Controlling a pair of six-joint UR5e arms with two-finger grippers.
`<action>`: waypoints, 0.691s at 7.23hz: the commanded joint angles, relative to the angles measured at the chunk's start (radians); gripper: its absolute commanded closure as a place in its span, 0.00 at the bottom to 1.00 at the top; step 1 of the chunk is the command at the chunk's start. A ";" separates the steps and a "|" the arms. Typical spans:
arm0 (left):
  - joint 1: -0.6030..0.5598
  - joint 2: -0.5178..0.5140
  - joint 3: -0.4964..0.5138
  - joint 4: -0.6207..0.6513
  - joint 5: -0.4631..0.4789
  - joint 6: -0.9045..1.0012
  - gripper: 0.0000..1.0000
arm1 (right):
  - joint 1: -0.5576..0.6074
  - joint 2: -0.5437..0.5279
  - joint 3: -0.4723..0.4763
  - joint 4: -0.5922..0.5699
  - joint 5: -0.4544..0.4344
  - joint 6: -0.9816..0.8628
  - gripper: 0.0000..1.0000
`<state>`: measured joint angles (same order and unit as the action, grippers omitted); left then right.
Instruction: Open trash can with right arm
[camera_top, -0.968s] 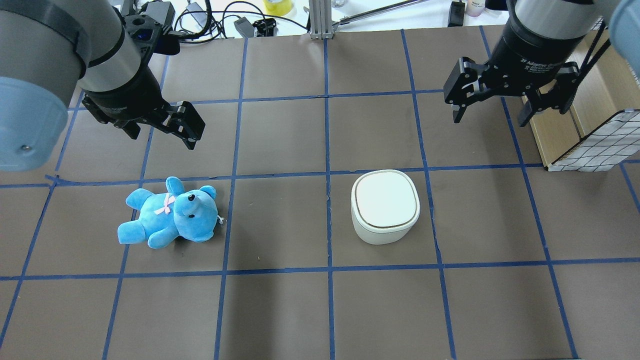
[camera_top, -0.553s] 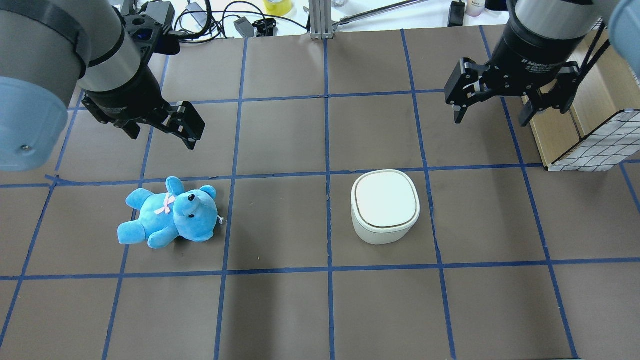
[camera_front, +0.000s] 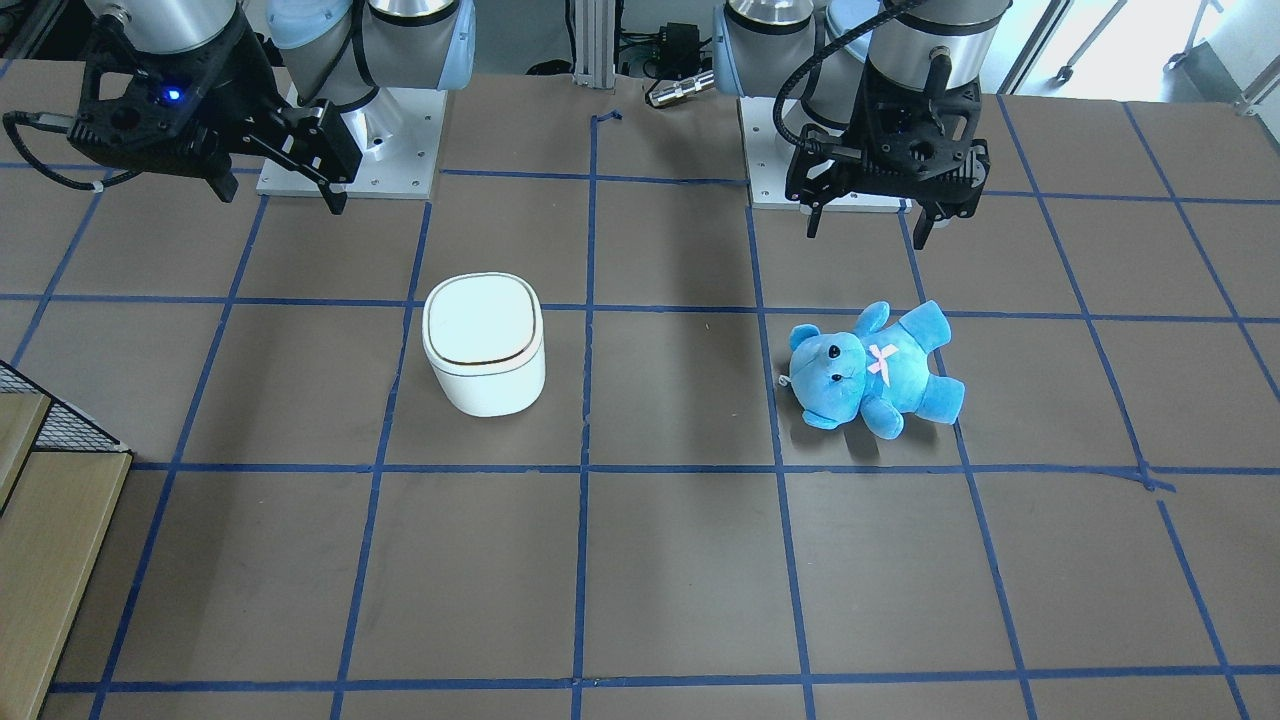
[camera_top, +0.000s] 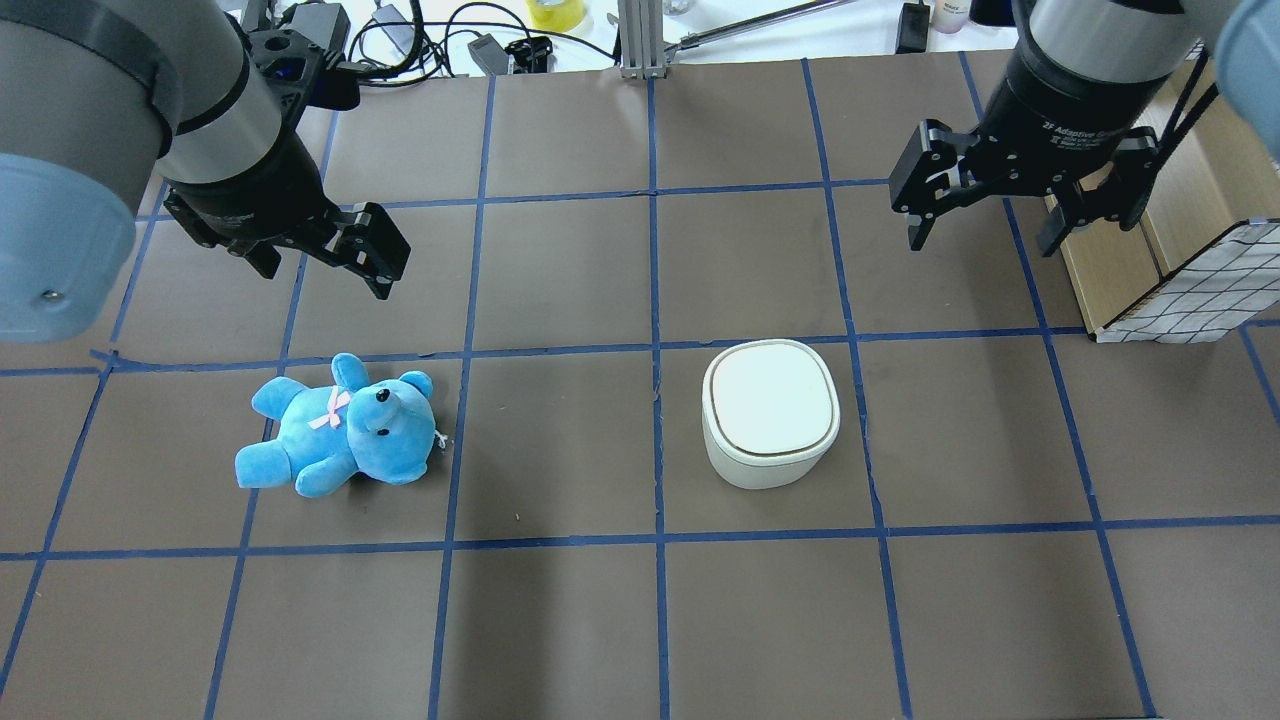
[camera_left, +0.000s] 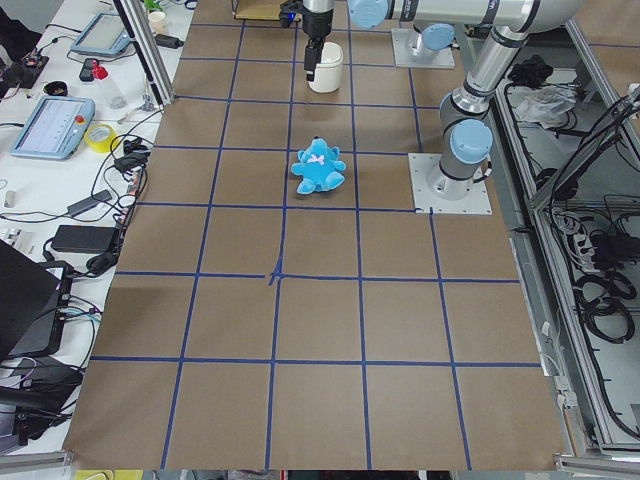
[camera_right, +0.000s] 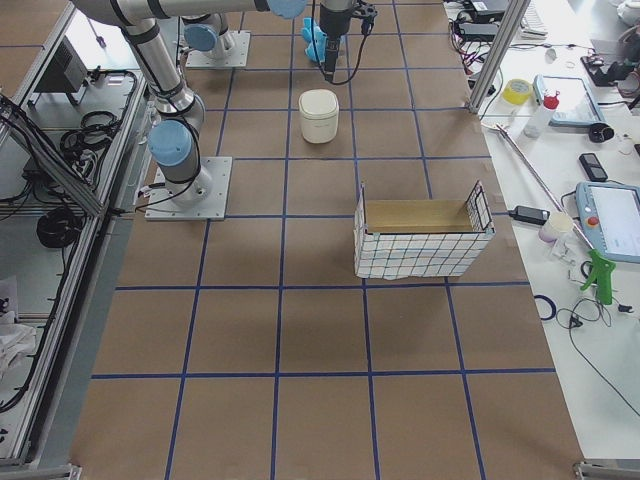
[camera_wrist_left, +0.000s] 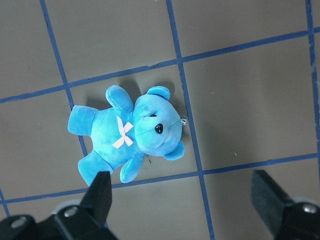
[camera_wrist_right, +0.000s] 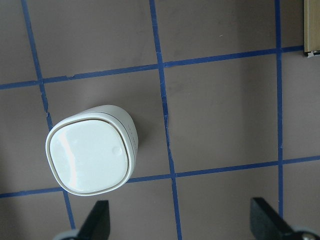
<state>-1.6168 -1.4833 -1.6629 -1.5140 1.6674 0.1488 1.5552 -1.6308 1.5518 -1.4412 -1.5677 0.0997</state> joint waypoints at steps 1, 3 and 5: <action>0.000 0.000 0.000 0.000 0.000 0.000 0.00 | 0.000 -0.003 0.019 -0.008 0.003 0.000 0.01; 0.000 0.000 0.000 0.000 0.000 0.000 0.00 | 0.000 -0.003 0.019 -0.008 0.005 -0.002 0.04; 0.000 0.000 0.000 0.000 0.000 0.000 0.00 | 0.002 -0.003 0.019 -0.008 0.011 -0.002 0.08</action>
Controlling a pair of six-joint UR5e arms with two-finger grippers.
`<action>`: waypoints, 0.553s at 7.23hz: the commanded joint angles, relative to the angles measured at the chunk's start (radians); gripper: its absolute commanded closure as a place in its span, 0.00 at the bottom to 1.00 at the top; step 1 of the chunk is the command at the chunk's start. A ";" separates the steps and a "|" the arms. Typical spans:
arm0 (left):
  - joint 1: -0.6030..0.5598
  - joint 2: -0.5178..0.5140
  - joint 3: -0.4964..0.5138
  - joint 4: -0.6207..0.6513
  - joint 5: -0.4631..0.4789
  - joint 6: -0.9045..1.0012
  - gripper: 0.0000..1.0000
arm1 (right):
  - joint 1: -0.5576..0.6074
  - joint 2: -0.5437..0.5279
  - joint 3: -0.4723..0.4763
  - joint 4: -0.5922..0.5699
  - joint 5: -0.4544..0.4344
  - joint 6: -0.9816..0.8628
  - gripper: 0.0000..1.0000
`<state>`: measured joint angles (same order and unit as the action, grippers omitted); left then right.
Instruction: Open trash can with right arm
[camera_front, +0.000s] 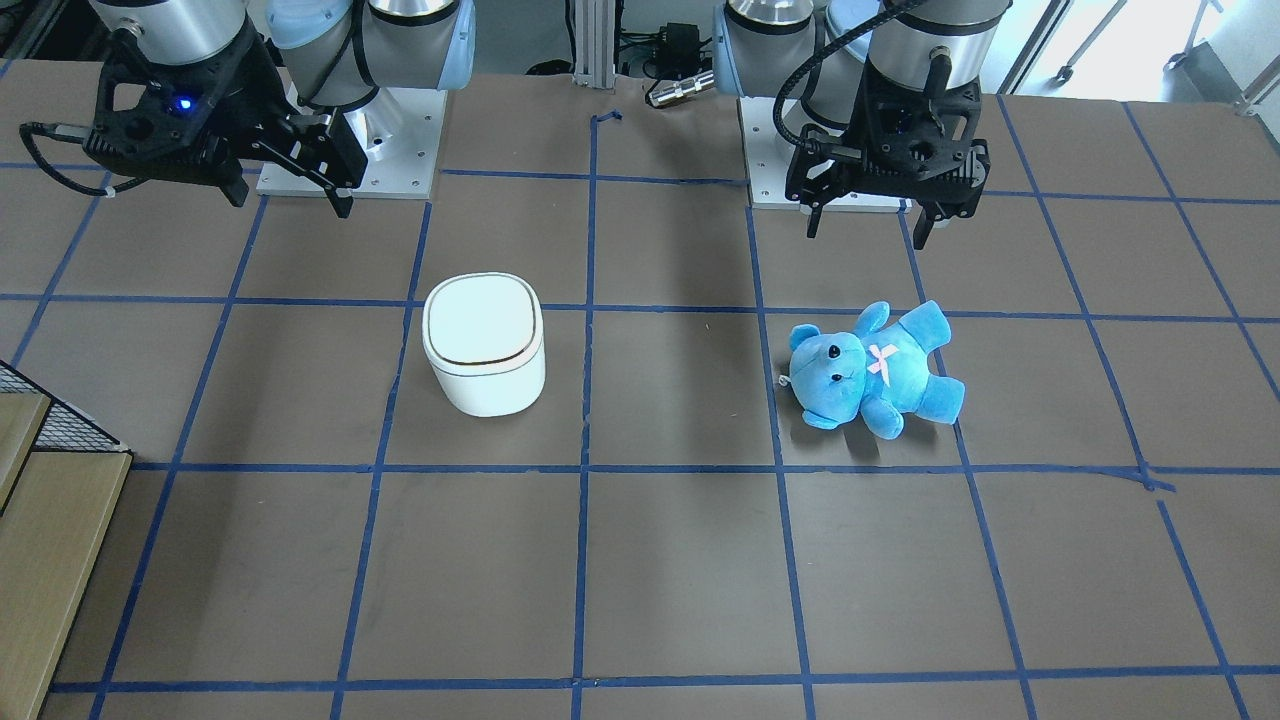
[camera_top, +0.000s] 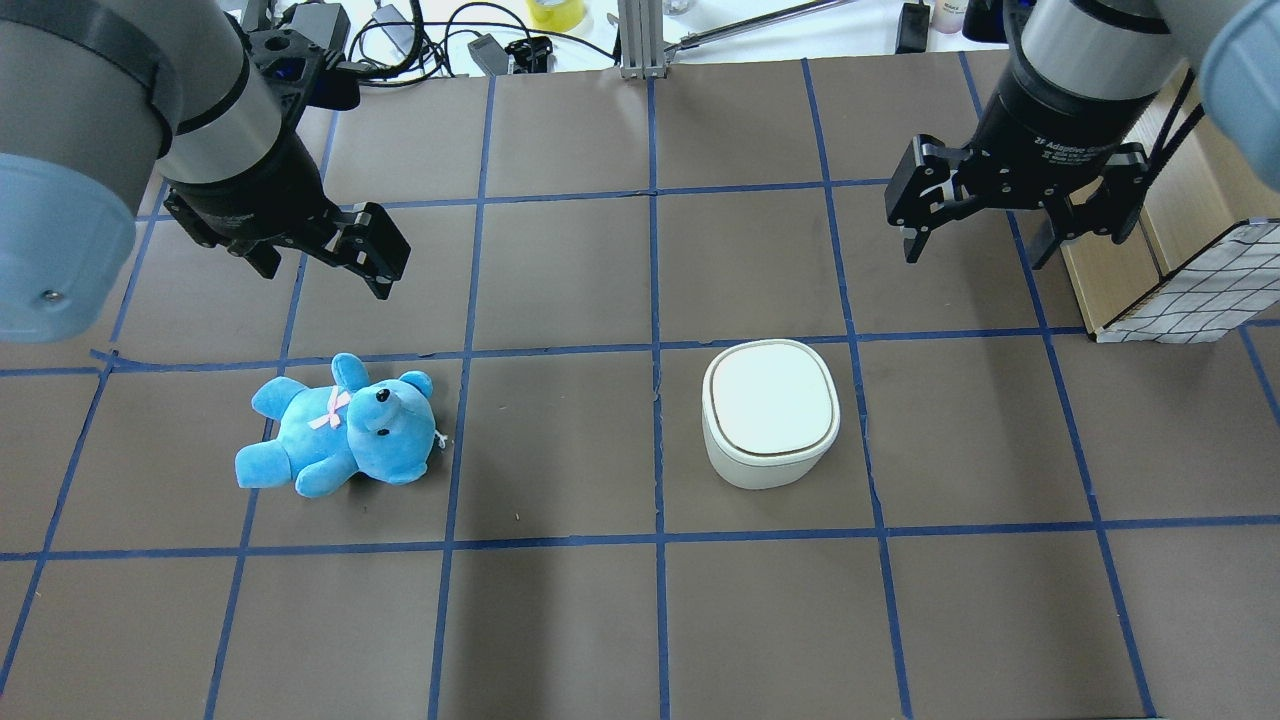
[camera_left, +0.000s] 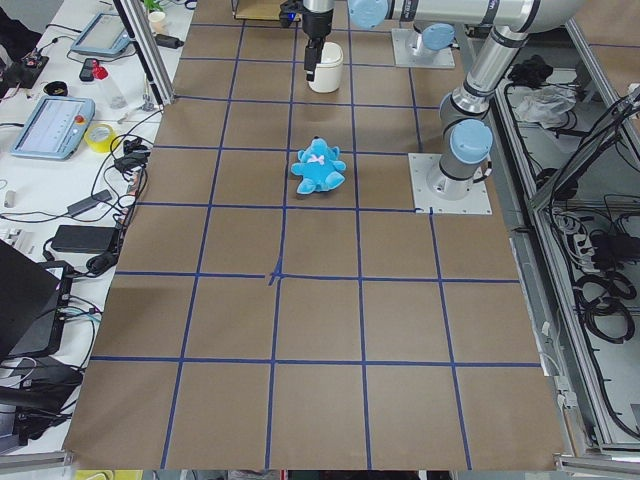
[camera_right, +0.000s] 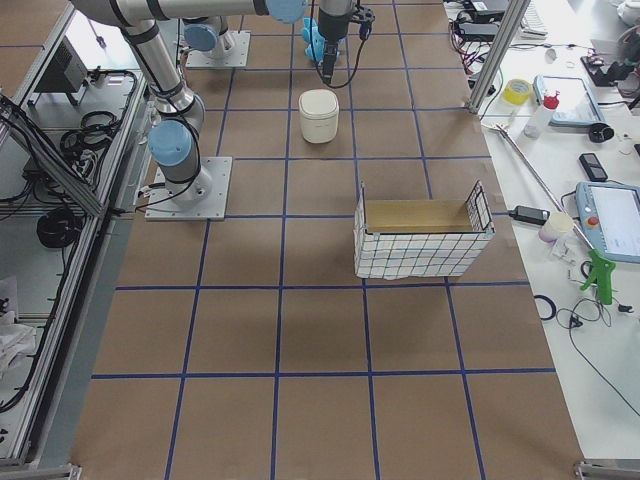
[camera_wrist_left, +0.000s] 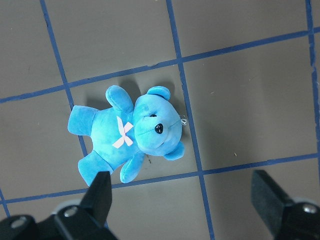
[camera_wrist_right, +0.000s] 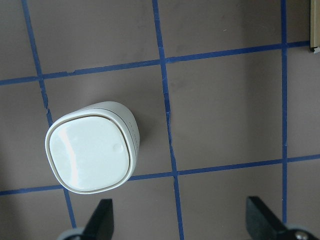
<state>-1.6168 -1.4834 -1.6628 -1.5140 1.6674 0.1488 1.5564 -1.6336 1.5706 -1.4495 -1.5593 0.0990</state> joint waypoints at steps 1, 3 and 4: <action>0.000 0.000 0.000 0.000 0.000 0.000 0.00 | 0.001 0.000 0.000 0.000 0.002 -0.005 0.08; 0.000 0.000 0.000 0.000 0.000 0.000 0.00 | 0.001 0.000 0.000 0.000 0.002 -0.004 0.10; 0.000 0.000 0.000 0.000 0.000 0.000 0.00 | 0.001 0.000 0.002 0.000 0.004 -0.004 0.16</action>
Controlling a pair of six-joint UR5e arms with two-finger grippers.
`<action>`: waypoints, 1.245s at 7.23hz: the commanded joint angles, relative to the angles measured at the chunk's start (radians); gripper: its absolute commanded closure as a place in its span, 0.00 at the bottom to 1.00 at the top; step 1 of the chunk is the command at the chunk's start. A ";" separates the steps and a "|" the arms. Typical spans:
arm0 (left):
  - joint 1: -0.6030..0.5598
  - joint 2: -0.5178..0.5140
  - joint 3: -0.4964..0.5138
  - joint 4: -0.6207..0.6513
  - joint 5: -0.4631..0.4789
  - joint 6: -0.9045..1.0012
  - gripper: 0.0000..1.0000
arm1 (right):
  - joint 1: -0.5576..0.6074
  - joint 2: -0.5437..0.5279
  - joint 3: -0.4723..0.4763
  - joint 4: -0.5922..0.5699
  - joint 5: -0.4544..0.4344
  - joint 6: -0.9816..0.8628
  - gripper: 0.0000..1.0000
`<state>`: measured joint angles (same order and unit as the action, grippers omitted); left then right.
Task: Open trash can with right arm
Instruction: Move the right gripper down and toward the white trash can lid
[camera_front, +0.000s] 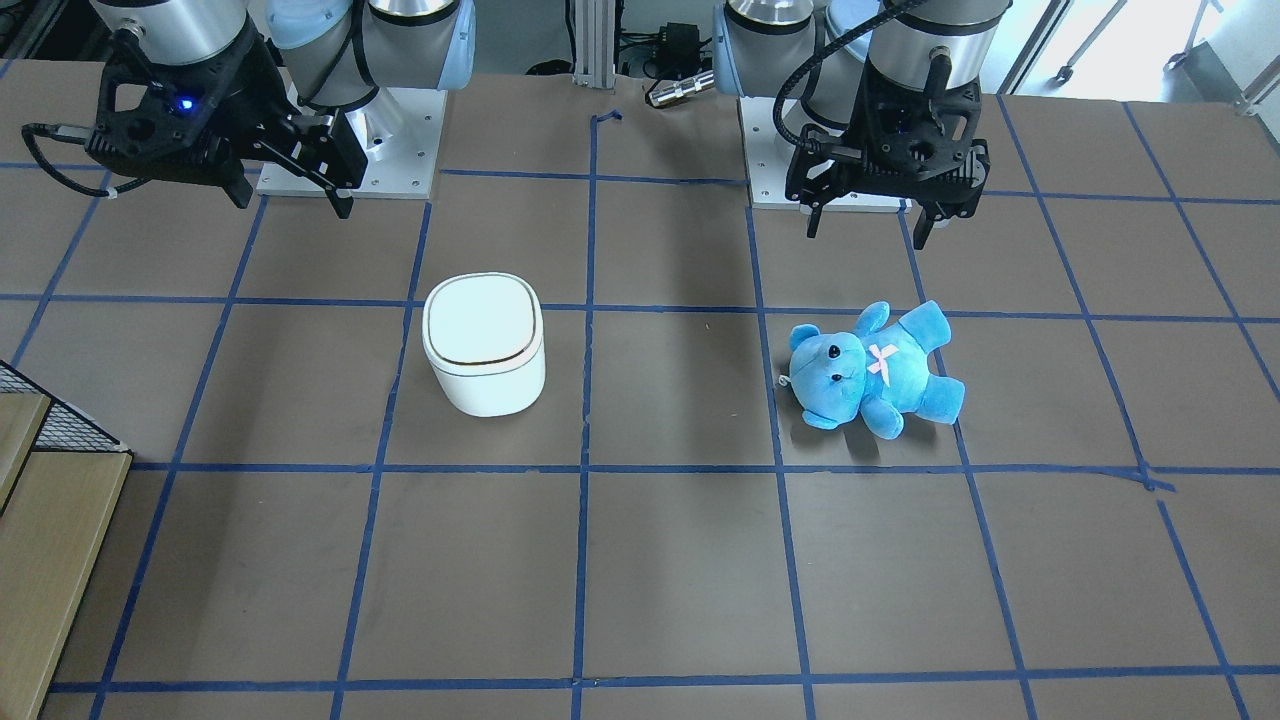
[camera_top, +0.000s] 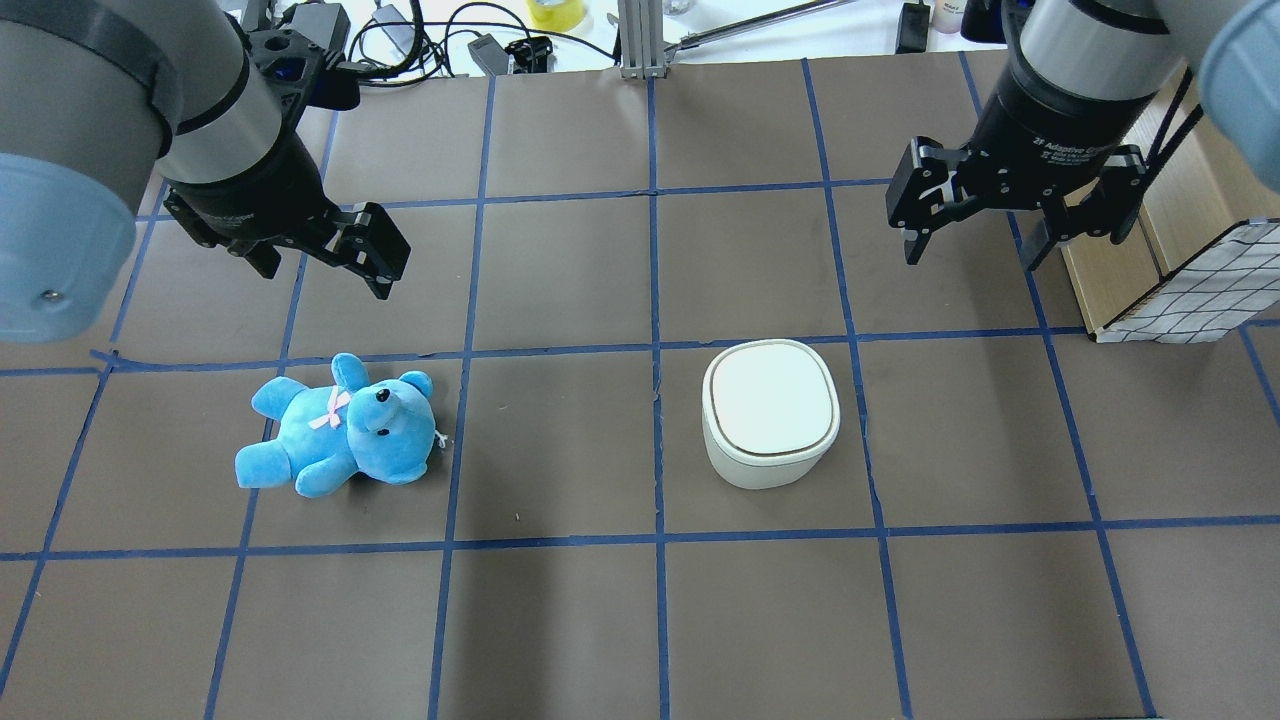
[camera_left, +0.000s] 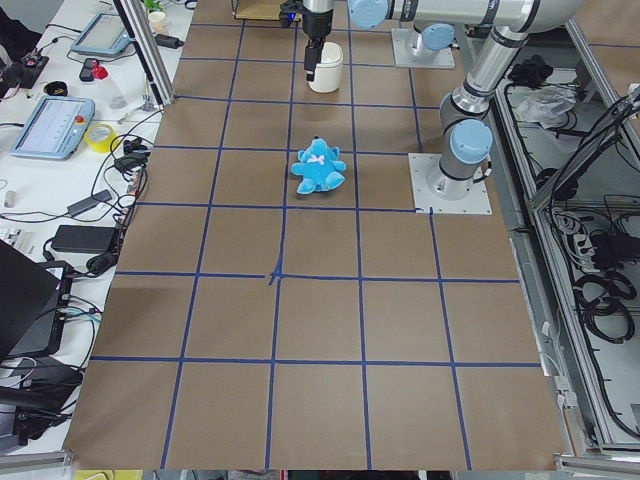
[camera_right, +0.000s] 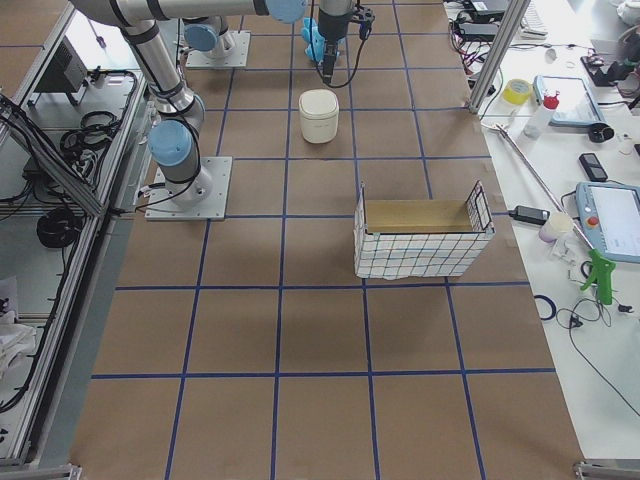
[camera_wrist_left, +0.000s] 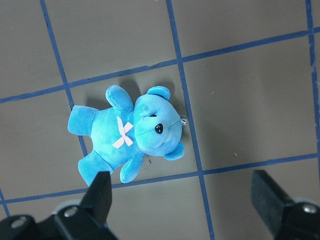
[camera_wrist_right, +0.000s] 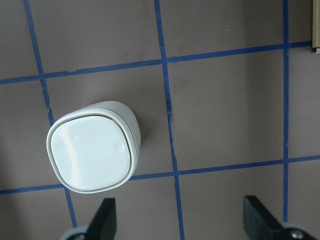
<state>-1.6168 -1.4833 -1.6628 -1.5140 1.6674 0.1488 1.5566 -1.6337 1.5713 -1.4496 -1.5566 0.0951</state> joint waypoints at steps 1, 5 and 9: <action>0.000 0.000 0.000 0.000 0.000 0.000 0.00 | 0.000 -0.001 0.000 0.000 0.003 0.002 0.24; 0.000 0.000 0.000 0.000 0.000 0.000 0.00 | 0.003 0.003 0.027 -0.005 0.004 -0.003 0.94; 0.000 0.000 0.000 0.000 0.000 0.000 0.00 | 0.101 0.035 0.162 -0.150 0.018 0.011 1.00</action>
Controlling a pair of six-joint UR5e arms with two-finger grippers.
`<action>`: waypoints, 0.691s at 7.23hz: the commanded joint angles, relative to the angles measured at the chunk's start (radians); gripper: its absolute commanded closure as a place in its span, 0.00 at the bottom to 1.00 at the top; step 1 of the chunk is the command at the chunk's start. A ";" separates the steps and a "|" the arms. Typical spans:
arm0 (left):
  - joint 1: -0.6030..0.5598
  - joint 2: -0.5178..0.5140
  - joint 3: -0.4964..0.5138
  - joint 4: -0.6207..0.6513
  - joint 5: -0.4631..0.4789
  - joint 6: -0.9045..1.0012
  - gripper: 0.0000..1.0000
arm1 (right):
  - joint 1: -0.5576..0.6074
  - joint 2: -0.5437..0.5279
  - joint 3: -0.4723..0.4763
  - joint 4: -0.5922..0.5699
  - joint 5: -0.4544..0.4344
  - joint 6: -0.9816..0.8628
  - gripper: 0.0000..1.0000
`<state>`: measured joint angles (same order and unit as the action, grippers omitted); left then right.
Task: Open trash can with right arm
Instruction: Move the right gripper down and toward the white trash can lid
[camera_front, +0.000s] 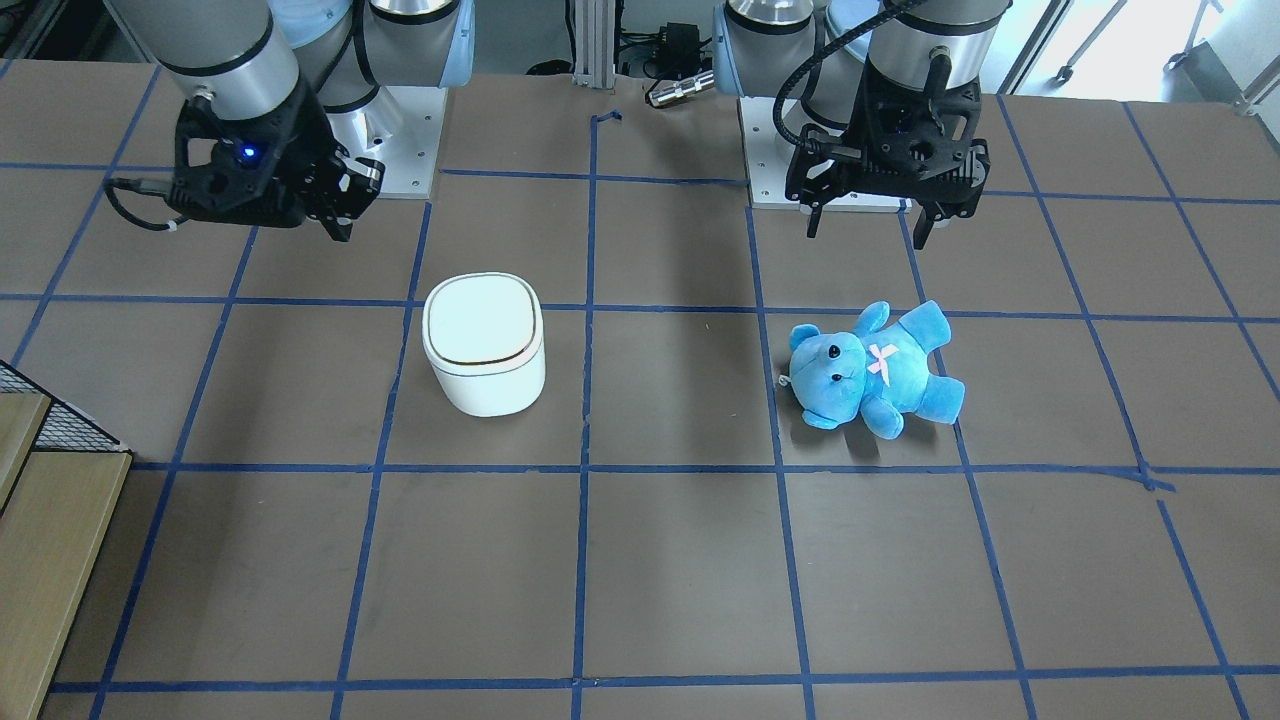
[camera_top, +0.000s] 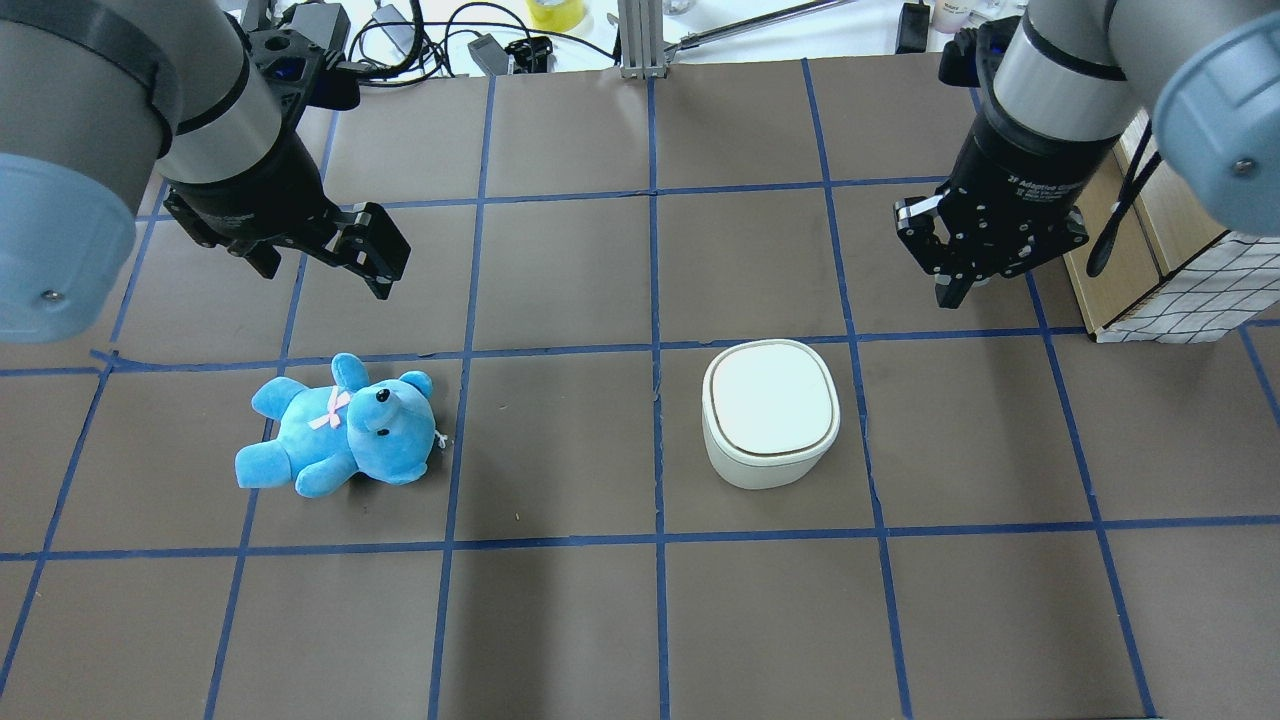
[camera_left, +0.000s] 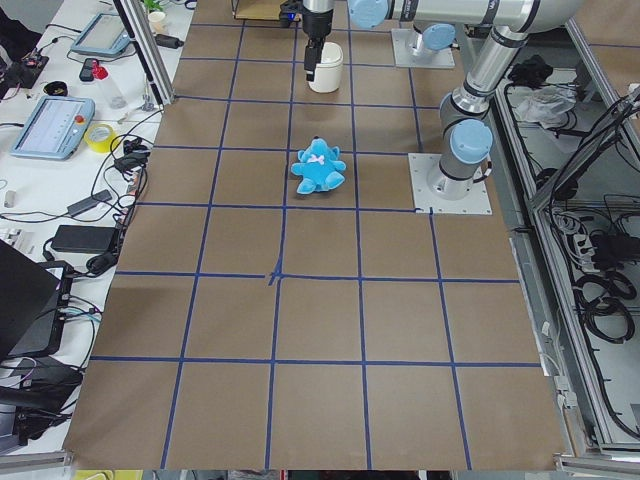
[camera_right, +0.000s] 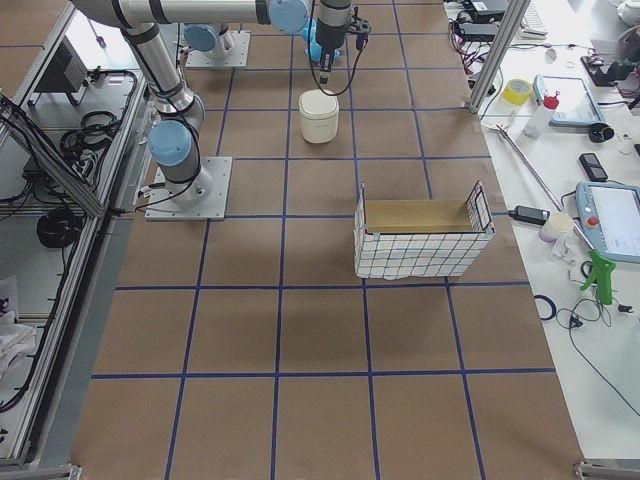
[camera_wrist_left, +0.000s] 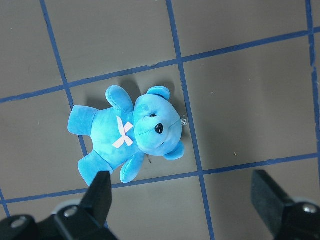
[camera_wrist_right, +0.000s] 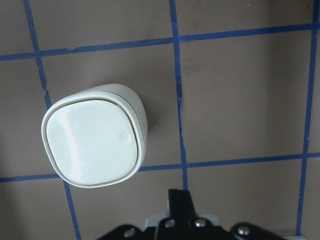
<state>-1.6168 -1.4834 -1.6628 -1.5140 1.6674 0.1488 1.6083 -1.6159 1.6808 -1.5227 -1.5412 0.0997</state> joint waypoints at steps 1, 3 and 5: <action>0.000 0.000 0.000 0.000 0.000 0.000 0.00 | 0.061 0.039 0.098 -0.152 0.003 0.006 1.00; 0.000 0.000 0.000 0.000 0.000 0.000 0.00 | 0.067 0.060 0.132 -0.168 0.022 0.005 1.00; 0.000 0.000 0.000 0.000 0.000 0.000 0.00 | 0.074 0.095 0.140 -0.183 0.062 0.005 1.00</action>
<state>-1.6168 -1.4833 -1.6628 -1.5140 1.6674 0.1488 1.6780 -1.5425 1.8148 -1.6928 -1.4951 0.1037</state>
